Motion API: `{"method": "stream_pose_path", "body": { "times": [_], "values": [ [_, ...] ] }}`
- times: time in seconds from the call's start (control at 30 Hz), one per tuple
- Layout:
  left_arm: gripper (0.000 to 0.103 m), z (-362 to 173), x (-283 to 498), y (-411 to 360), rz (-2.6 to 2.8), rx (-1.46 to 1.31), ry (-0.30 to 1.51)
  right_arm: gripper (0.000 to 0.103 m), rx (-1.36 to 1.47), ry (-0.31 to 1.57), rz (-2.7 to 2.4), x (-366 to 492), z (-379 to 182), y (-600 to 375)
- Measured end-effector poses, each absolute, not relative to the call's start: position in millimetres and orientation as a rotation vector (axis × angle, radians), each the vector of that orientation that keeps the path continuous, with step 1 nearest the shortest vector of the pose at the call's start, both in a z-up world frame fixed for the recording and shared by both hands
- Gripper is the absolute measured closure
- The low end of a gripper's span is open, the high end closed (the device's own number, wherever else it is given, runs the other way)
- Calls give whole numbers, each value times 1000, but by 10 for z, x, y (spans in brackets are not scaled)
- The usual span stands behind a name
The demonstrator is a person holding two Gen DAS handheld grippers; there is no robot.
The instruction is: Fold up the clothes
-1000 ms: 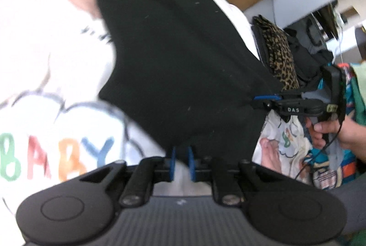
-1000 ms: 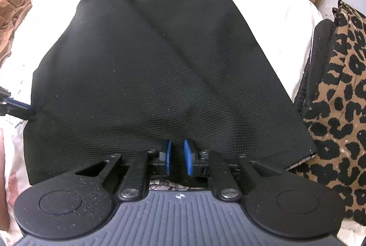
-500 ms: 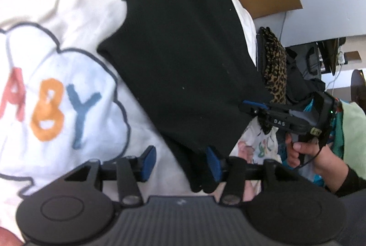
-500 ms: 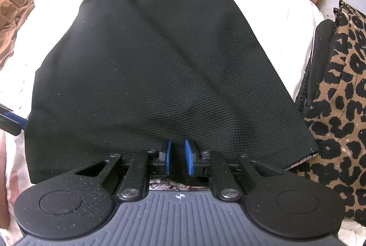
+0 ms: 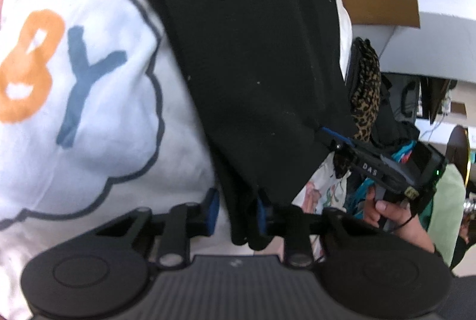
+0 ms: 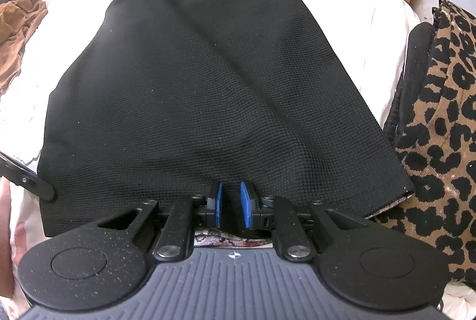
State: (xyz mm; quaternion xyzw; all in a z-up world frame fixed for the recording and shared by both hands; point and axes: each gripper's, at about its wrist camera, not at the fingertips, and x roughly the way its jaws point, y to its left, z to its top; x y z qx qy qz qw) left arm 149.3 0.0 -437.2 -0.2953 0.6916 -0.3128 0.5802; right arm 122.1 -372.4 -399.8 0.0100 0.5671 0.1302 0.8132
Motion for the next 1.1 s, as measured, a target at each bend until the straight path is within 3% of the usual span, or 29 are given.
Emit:
{"method": "stream_pose_path", "body": {
  "times": [0.5,0.67,0.97,1.1],
  "values": [
    [78,-4429,1402,-140,-782,-733,1566,83,33,1206,267,975,-3977,-3541],
    [95,-4469,1415,-153,-767,-741,1598,83,33,1207,265,933,-3967,-3502],
    [98,-4291,1466,-150,-776,-647,1637,79,42,1156,244,810,-3871,-3325],
    [98,-4147,1518,-133,-781,-589,1655,77,69,1107,194,559,-3718,-3756]
  ]
}}
